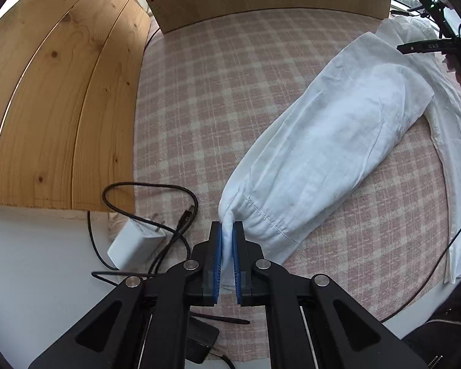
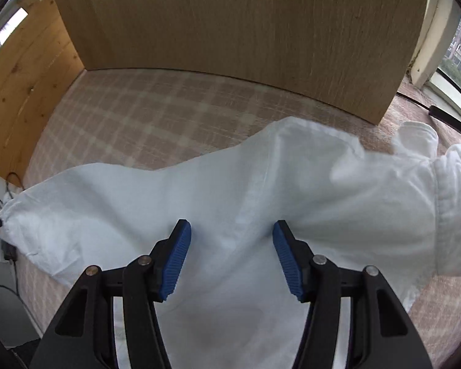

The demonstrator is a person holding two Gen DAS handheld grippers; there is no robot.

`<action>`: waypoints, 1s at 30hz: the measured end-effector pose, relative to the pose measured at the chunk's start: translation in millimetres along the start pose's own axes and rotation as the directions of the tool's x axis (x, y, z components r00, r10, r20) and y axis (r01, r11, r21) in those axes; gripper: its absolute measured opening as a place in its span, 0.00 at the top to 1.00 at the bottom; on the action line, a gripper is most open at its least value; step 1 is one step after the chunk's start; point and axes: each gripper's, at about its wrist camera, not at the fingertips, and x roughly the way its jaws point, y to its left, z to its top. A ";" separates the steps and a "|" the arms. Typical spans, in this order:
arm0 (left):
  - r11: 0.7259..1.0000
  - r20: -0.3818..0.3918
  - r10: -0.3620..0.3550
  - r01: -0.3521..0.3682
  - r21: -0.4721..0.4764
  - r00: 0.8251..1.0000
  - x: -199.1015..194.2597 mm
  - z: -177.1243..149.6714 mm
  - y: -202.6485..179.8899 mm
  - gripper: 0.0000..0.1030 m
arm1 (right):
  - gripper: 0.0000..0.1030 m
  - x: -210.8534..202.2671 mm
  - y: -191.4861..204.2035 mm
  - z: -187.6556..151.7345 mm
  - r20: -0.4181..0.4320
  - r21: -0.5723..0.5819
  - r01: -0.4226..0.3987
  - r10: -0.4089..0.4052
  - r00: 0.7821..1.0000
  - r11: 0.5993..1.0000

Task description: Fold clothes

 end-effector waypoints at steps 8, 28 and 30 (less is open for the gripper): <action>0.995 0.013 -0.084 0.085 -0.047 0.996 -4.4 -21.9 -4.9 0.94 | 0.46 -29.6 -24.2 -8.3 0.080 0.056 0.068 -0.073 0.994 0.996; 0.996 0.058 -0.074 0.077 -0.052 0.996 -10.3 -10.4 0.6 0.94 | 0.67 -44.7 -97.0 3.6 0.104 0.246 0.041 -0.068 0.992 0.968; 0.996 0.053 -0.071 0.074 -0.051 0.996 -8.5 -11.0 -0.7 0.94 | 0.69 -30.8 -110.1 15.2 0.084 0.281 0.053 -0.079 0.993 0.958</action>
